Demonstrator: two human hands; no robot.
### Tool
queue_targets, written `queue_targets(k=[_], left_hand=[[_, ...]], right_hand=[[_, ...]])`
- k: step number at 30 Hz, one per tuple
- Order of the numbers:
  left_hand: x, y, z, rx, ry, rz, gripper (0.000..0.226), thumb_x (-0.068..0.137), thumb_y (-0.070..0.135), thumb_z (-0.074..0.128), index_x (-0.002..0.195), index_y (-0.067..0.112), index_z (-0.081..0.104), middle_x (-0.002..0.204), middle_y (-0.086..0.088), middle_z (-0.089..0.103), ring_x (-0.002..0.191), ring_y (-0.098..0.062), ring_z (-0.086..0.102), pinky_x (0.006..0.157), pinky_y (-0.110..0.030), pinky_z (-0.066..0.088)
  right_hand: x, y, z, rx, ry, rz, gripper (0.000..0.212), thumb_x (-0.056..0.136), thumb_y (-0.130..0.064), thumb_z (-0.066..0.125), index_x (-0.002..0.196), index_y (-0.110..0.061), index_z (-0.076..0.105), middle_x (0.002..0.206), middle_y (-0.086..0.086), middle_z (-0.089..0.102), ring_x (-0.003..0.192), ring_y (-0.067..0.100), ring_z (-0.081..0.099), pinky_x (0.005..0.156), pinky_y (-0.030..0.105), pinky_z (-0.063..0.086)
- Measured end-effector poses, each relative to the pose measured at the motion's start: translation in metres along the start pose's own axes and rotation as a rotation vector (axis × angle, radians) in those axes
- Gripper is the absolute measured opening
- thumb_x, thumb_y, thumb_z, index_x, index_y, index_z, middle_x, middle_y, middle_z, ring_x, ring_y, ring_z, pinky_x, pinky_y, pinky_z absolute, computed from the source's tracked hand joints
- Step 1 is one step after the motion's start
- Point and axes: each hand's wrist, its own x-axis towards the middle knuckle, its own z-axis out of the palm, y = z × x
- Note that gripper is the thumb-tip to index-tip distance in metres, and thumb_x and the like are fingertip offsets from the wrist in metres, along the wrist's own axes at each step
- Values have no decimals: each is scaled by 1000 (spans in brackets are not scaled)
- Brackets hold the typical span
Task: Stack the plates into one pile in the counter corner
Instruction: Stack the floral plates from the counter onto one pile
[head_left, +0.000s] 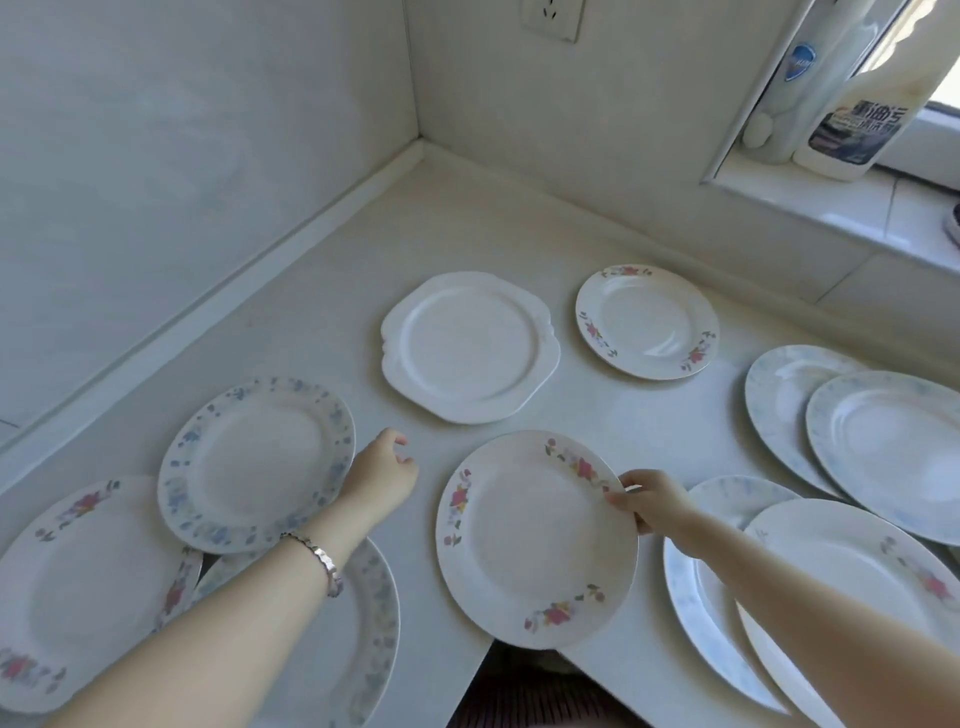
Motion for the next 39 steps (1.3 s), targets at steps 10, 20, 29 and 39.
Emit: queue_targets(k=[10, 20, 29, 39], left_hand=[[67, 51, 9, -901, -92, -445, 40, 94, 9, 47, 133, -2, 43, 113, -20, 57, 110, -33, 59, 95, -40, 45], [88, 56, 28, -917, -18, -464, 32, 91, -5, 43, 117, 8, 56, 100, -11, 66, 83, -27, 60, 77, -43, 49], [22, -3, 35, -733, -80, -498, 19, 91, -10, 42, 98, 3, 54, 74, -10, 61, 71, -29, 61, 59, -41, 55], [-24, -38, 45, -627, -76, -469, 16, 88, -6, 51, 76, 3, 53, 85, -16, 60, 92, -35, 61, 74, -43, 56]], right_hand=[[5, -45, -66, 389, 155, -180, 10, 87, -4, 58, 90, -7, 67, 75, 9, 70, 64, 22, 66, 52, 22, 56], [24, -66, -86, 693, 182, -230, 18, 91, -4, 49, 94, -11, 65, 65, -7, 74, 57, 3, 68, 50, 16, 53], [12, -42, -57, 589, 177, -168, 16, 90, -3, 52, 95, -10, 65, 59, -5, 72, 52, 6, 67, 49, 18, 55], [-2, -15, 25, 464, 115, -33, 16, 89, 3, 50, 99, -3, 62, 75, 11, 61, 64, 24, 56, 46, 20, 53]])
